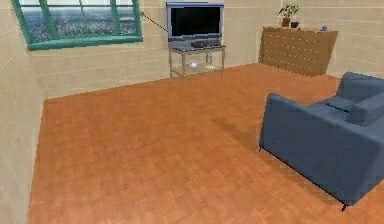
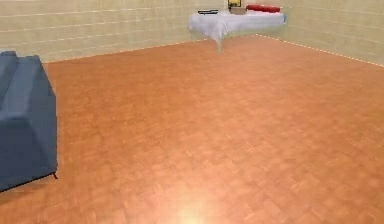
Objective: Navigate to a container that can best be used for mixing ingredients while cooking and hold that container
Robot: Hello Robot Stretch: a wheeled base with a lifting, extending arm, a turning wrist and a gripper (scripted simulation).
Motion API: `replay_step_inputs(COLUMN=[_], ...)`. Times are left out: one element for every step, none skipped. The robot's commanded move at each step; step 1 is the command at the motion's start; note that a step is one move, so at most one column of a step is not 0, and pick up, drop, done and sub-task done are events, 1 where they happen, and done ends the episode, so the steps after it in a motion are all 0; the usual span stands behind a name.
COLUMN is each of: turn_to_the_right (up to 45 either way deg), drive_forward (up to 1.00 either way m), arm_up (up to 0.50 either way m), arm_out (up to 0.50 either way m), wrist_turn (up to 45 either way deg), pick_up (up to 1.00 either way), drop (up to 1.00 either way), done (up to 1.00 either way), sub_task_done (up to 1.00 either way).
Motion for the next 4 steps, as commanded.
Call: replay_step_inputs(turn_to_the_right=[0.0,3.0,0.0,12.0], drive_forward=[1.0,0.0,0.7,0.0], arm_up=[0.0,0.0,0.0,0.0], arm_out=[0.0,0.0,0.0,0.0], wrist_turn=[0.0,0.0,0.0,0.0], pick_up=[0.0,0.0,0.0,0.0], drop=[0.0,0.0,0.0,0.0], done=[0.0,0.0,0.0,0.0], sub_task_done=[0.0,0.0,0.0,0.0])
